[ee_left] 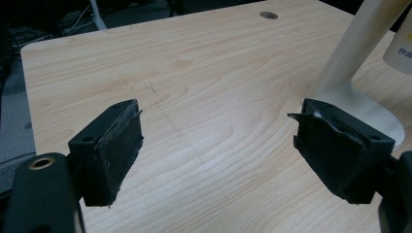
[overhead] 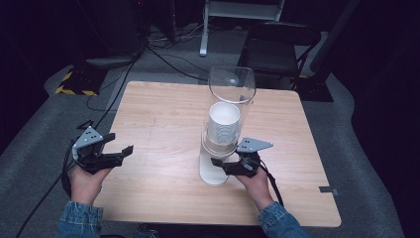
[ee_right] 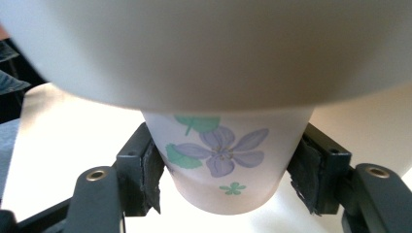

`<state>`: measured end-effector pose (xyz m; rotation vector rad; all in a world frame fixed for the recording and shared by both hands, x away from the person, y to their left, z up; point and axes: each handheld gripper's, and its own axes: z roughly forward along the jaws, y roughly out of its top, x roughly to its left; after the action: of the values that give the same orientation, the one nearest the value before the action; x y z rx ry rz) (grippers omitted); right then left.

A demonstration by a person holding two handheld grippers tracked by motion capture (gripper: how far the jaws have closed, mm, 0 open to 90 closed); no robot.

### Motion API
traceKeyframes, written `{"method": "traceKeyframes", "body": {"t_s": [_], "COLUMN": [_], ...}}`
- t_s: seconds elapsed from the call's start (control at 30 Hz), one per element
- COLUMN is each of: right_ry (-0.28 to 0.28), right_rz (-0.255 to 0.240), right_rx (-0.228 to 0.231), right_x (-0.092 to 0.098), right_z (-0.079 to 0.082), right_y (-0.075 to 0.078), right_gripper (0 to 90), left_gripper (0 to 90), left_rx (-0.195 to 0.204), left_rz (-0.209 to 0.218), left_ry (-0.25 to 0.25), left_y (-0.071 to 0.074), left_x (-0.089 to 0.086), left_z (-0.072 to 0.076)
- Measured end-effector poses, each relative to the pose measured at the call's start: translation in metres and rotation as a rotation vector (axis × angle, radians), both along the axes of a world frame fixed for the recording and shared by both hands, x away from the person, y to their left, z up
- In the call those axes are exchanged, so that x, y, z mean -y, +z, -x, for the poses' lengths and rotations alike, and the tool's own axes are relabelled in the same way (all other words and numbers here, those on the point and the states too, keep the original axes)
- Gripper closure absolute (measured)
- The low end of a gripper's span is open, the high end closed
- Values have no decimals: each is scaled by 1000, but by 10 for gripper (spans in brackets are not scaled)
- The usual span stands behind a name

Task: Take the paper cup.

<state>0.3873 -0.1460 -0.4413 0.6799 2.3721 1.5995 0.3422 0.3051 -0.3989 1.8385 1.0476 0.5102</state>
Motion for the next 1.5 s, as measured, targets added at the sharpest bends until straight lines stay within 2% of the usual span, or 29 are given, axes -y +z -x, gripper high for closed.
{"method": "traceKeyframes", "body": {"t_s": [0.03,0.4,0.47,0.5,0.53,0.6,0.7,1.03,1.27,1.5], "right_ry": [7,-1,-14,-18,-13,2,1,2,-18,-39], "right_rz": [1,-1,42,100,110,81,81,138,155,184], "right_rx": [-29,-12,11,1,-6,-35,-30,-43,-60,-54], "right_x": [1,3,2,-1,-2,-2,-2,-1,13,19], "right_z": [-1,1,1,0,0,-2,-1,3,6,11], "right_y": [-1,-3,-4,-7,-12,-19,-18,-24,-27,-27], "right_gripper": [364,365,366,365,365,364,363,360,360,360], "left_gripper": [173,173,173,174,174,173,173,173,173,173], "left_rx": [1,0,0,1,-1,2,3,-2,-2,-3], "left_rz": [0,3,3,3,5,7,8,10,3,10], "left_ry": [0,-3,-4,-3,-3,-1,1,-5,-16,-24], "left_y": [0,-1,-1,0,0,0,0,-1,-1,0], "left_x": [0,2,2,2,2,2,1,3,5,8], "left_z": [0,-2,-3,-2,-2,-2,-2,-4,-8,-14]}}
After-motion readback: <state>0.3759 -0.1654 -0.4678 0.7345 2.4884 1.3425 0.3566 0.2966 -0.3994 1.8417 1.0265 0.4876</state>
